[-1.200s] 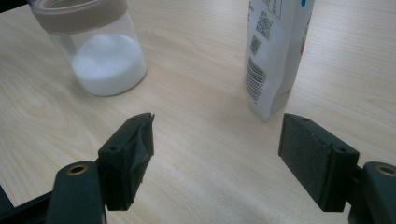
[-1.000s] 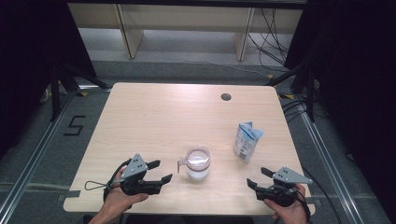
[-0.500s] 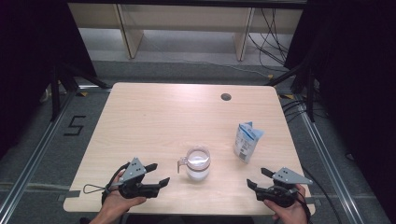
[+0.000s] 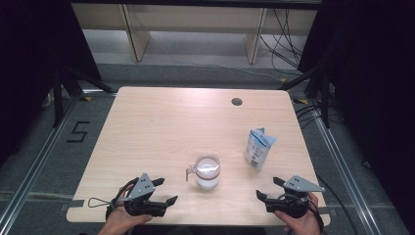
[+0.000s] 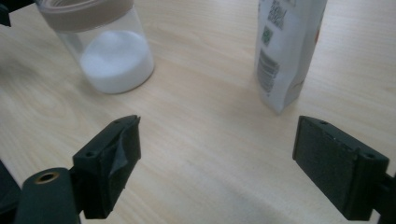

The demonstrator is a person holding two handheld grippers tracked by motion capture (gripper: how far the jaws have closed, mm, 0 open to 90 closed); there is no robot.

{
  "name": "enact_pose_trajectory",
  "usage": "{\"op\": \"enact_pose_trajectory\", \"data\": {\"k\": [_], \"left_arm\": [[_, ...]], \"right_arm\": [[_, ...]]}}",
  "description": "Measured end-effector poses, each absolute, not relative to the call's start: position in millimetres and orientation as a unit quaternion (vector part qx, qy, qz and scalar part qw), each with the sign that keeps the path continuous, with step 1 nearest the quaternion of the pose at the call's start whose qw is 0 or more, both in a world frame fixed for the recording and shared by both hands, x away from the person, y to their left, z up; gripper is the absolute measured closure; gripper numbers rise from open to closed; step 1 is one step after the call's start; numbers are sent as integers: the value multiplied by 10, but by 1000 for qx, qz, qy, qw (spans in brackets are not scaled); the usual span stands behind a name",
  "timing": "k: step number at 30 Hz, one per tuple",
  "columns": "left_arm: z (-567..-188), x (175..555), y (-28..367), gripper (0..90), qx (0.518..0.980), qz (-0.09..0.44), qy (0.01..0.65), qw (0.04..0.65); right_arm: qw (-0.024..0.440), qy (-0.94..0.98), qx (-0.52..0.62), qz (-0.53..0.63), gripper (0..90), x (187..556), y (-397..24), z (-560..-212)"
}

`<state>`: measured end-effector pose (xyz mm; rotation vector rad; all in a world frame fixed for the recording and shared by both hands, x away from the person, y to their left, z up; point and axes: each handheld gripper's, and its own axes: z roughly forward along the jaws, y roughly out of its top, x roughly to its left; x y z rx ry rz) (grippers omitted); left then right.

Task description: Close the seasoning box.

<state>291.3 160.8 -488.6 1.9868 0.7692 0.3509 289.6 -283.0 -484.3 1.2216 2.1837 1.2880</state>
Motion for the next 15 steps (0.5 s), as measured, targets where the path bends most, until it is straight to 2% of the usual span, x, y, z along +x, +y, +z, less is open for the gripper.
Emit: {"op": "enact_pose_trajectory", "data": {"k": [8, 9, 15], "left_arm": [[-4939, 2913, 1629, 180, 811, 138, 322, 469], [-4947, 2906, 1629, 178, 809, 125, 330, 470], [-4963, 2946, 1677, 171, 812, 134, 331, 461]], "right_arm": [[146, 776, 421, 446, 161, 2745, -2828, -4888], [141, 782, 416, 441, 161, 2739, -2846, -4891], [139, 789, 415, 431, 161, 2742, -2850, -4928]]}}
